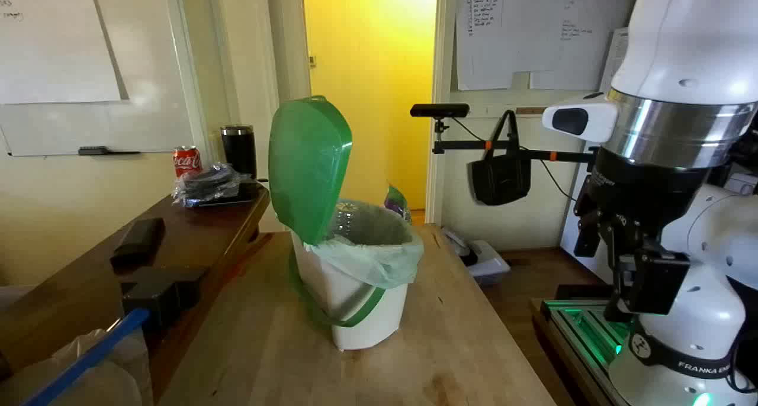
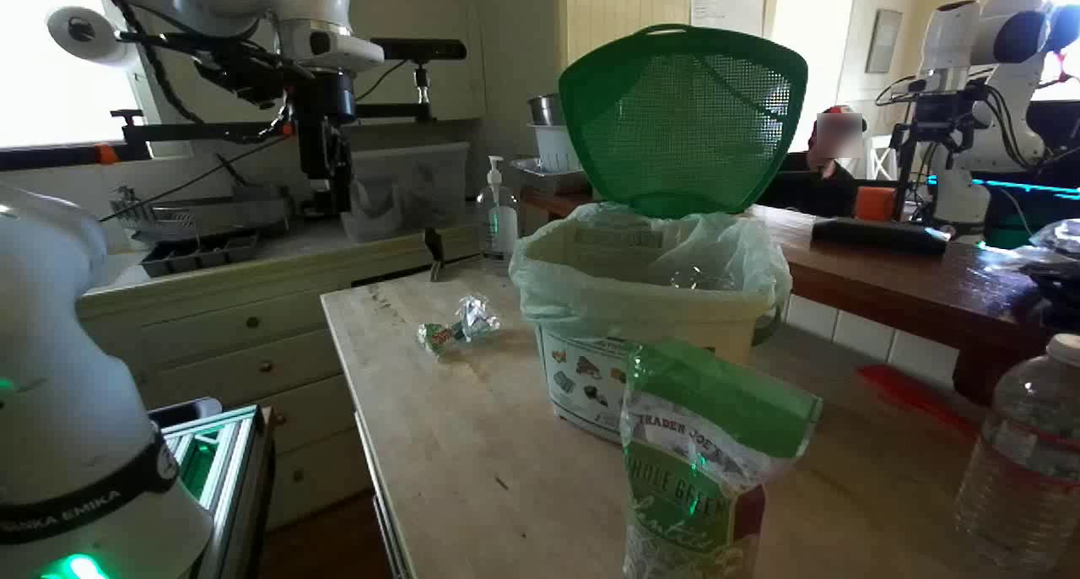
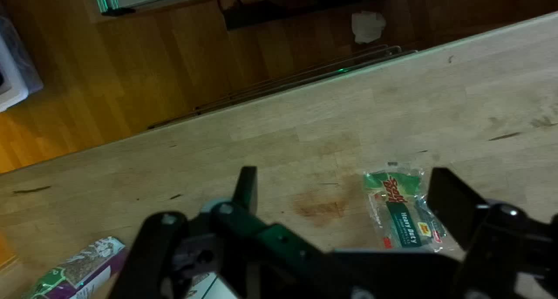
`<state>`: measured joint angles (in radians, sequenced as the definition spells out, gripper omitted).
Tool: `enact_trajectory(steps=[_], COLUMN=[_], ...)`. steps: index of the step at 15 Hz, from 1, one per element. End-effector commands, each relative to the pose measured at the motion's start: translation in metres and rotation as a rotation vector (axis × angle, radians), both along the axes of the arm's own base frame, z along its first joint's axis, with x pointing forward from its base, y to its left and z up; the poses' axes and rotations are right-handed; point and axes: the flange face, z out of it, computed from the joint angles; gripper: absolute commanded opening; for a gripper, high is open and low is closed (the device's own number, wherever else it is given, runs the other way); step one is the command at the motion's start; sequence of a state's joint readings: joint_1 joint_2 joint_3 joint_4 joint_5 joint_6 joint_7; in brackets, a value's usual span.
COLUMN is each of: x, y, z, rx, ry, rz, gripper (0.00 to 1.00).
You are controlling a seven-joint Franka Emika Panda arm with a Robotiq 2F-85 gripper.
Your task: Put the plastic wrapper in the bin, then close the lid of the bin
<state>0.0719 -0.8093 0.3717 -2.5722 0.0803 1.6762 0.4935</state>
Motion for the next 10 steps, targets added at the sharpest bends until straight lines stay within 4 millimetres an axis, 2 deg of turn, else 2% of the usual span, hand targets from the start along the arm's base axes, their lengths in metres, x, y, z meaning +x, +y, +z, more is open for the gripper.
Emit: enact_trajectory(steps=[1,6,10], x=[0.0,0.0,0.012], y=[0.0,0.0,-0.009], z=[0.0,0.0,-0.013], rx=[0.0,0.0,0.013], ry=[0.001,0.001,-0.031], rz=[0.0,0.0,-0.004], gripper=[1.0,1.0,1.0])
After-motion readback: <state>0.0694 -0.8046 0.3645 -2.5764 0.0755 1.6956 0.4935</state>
